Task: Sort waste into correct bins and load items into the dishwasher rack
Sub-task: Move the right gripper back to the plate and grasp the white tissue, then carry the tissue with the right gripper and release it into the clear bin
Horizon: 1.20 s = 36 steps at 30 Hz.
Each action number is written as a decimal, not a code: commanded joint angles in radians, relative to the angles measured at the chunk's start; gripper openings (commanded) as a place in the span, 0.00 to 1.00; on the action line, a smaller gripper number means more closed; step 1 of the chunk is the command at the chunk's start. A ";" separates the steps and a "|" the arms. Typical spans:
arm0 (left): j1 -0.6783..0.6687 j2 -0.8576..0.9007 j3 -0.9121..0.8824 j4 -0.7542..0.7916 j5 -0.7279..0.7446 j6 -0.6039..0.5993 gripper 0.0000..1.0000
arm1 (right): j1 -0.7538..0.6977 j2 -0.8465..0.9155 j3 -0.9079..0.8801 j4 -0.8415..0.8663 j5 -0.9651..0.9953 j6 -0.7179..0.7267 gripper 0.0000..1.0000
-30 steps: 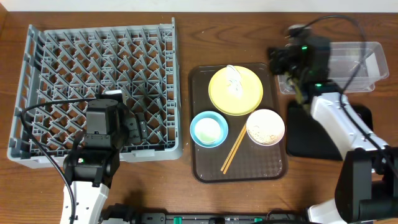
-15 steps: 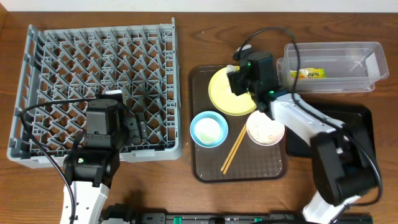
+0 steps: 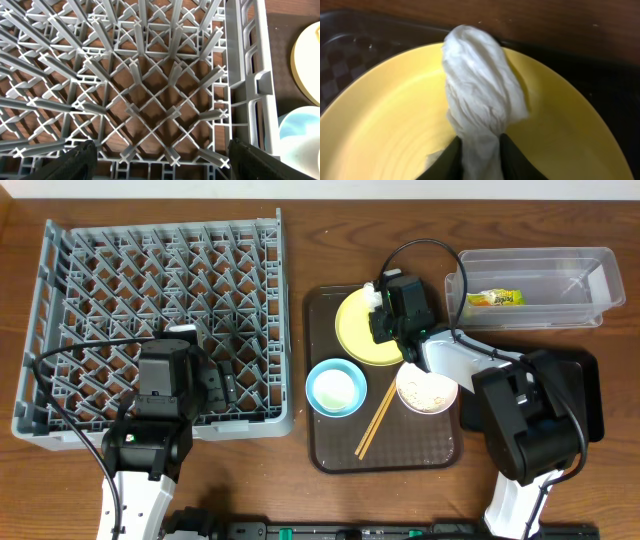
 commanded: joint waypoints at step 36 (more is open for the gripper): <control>0.005 0.002 0.014 0.001 -0.005 -0.005 0.86 | -0.443 -0.379 0.009 -0.087 0.160 0.328 0.54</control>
